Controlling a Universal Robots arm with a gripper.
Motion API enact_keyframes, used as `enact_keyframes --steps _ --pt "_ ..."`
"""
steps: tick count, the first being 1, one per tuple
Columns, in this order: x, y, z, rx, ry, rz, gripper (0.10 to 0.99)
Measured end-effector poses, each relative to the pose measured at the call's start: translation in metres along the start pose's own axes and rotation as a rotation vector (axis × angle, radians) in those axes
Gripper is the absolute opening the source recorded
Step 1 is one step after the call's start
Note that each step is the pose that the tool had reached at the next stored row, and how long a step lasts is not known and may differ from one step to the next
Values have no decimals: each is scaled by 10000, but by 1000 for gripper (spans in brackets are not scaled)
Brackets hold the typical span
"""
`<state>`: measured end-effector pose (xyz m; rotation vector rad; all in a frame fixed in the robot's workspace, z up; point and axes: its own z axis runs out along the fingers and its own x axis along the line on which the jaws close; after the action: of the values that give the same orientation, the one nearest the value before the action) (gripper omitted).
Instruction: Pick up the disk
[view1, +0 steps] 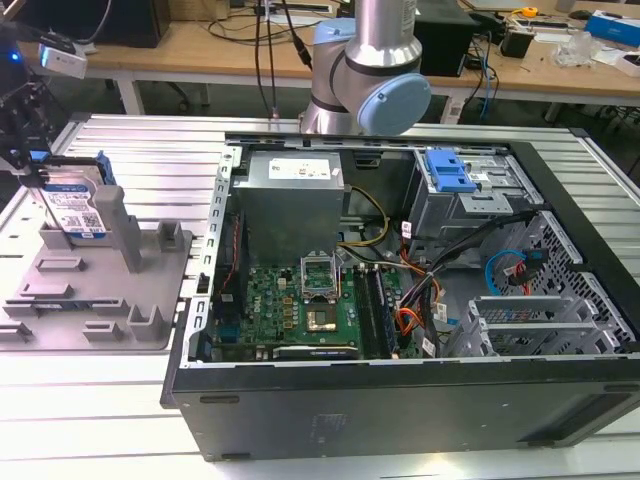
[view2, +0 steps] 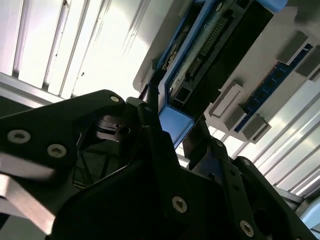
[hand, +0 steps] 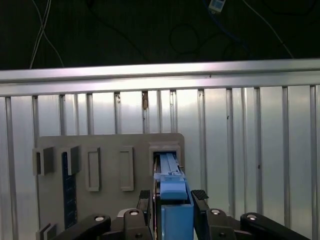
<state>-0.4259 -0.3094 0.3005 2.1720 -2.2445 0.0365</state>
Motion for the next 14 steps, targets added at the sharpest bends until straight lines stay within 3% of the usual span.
enact_keyframes --steps 11,13,14 --pt "2 -32 7 0 -1 7 451" --pt "2 -32 8 0 -1 7 369" --pt "2 -32 8 0 0 8 369"
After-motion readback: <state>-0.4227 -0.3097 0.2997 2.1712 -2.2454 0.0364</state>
